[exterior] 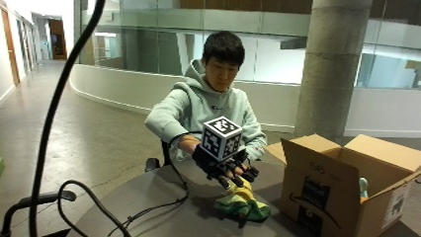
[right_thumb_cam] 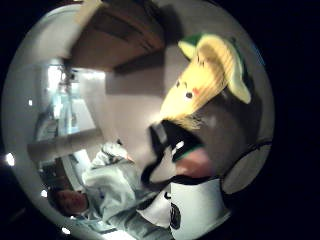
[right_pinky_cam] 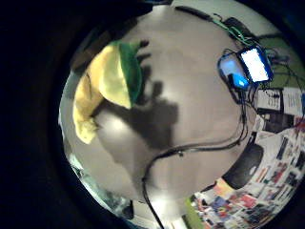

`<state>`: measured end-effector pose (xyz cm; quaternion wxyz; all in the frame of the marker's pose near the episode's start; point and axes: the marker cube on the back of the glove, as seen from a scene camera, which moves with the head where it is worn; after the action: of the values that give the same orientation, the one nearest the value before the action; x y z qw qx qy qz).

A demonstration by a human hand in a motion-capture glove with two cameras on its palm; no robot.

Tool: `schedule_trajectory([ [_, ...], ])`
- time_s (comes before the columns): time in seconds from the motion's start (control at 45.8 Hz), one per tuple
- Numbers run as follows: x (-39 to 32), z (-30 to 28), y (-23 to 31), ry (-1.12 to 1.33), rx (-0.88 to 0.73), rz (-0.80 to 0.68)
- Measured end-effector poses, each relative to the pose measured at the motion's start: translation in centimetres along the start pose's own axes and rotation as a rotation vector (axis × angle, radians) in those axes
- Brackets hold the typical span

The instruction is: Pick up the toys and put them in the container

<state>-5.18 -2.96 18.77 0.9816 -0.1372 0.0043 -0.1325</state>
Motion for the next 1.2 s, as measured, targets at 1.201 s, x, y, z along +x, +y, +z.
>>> schedule_trajectory([
  [1.201, -8.1, -9.4, 6.6, 0.045, 0.223, -0.184],
])
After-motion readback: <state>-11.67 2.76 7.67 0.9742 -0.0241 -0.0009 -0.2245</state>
